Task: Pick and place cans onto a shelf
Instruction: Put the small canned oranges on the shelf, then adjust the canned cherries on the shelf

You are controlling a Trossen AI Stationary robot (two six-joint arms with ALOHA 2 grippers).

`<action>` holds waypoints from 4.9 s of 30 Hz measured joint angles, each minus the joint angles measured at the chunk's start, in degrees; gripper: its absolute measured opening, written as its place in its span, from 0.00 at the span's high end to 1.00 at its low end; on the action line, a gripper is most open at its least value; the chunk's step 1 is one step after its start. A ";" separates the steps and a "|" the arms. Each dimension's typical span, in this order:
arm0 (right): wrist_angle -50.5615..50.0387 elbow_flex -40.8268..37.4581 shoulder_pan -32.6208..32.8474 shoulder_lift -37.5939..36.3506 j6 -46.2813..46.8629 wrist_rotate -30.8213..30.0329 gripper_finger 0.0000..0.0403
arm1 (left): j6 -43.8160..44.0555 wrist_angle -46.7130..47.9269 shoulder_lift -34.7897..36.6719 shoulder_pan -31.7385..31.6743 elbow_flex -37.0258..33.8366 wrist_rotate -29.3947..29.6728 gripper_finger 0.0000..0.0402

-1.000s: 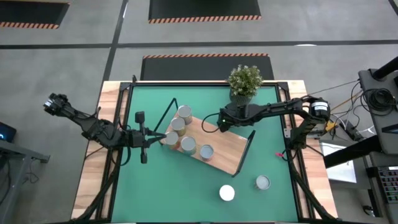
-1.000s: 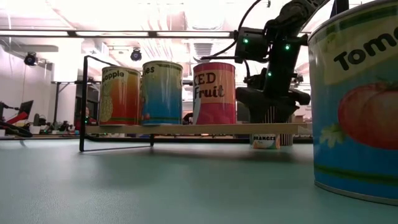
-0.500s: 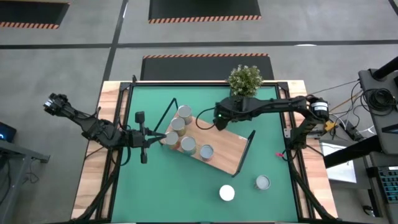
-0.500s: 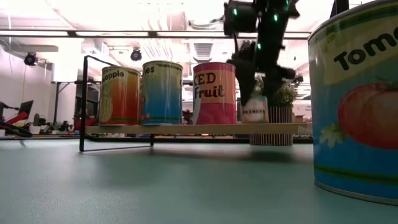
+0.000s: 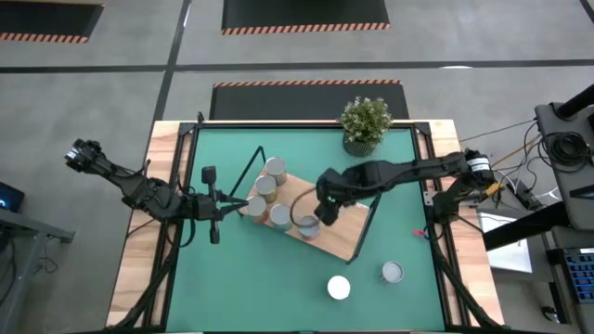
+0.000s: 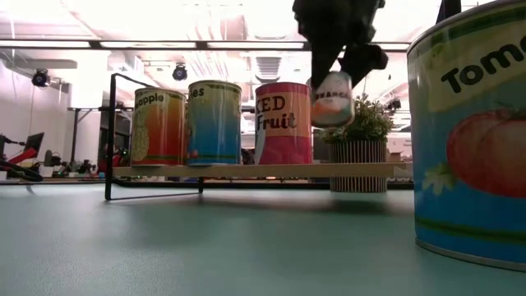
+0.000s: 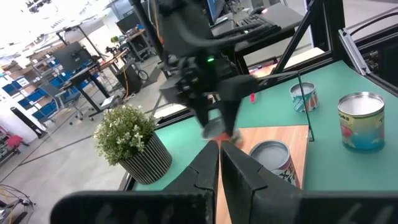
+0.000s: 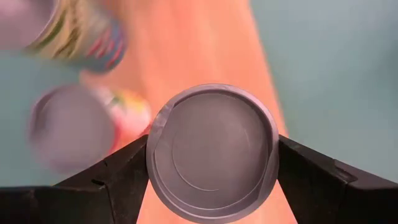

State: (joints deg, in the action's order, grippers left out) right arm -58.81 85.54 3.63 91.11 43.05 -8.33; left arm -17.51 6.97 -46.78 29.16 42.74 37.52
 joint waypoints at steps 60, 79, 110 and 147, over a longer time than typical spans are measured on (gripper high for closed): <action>0.81 -2.19 14.87 6.49 7.35 2.47 0.20 | 2.20 -1.00 0.00 0.03 0.00 -0.77 1.00; 0.77 -2.19 14.73 6.15 6.35 1.26 0.14 | 5.28 -1.39 0.00 0.03 -0.02 -0.76 1.00; 0.34 -2.19 13.22 -2.46 5.95 -2.34 0.18 | 4.52 -1.34 0.00 0.03 -0.13 -0.72 1.00; 14.80 13.68 16.81 7.17 -7.97 -3.29 0.53 | 2.96 -1.39 0.00 -0.01 0.33 -0.66 1.00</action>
State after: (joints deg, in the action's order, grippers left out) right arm -44.01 99.22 20.44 98.28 35.08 -11.62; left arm -14.55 5.58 -46.78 29.15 43.07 36.86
